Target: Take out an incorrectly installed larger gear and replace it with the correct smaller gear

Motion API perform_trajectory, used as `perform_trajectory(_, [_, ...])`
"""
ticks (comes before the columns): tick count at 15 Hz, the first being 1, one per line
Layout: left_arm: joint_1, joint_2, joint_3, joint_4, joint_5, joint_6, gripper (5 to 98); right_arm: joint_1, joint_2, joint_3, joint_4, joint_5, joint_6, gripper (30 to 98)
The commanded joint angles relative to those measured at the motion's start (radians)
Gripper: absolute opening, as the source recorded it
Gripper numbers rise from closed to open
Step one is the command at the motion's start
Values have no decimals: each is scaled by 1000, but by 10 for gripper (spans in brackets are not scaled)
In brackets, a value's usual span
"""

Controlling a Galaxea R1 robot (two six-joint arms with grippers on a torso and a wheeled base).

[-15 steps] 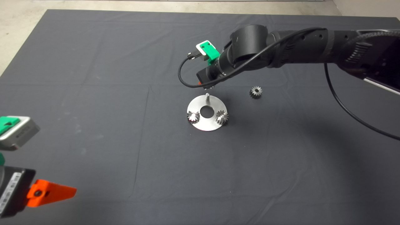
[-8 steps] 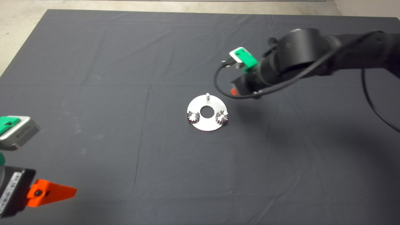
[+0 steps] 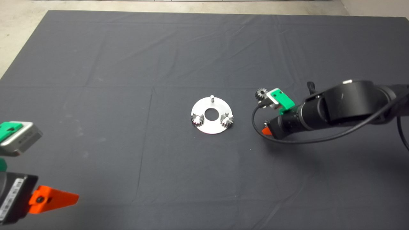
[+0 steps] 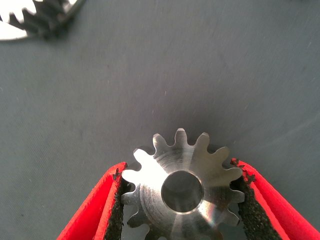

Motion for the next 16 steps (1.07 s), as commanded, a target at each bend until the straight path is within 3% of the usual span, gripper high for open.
perform_trajectory(1, [4, 1, 13, -11, 6, -5, 983, -48, -54, 68, -153, 2, 35, 505])
perform_trajectory(16, [9, 0, 12, -11, 7, -6, 983, -39, -136, 97, -168, 3, 39, 531])
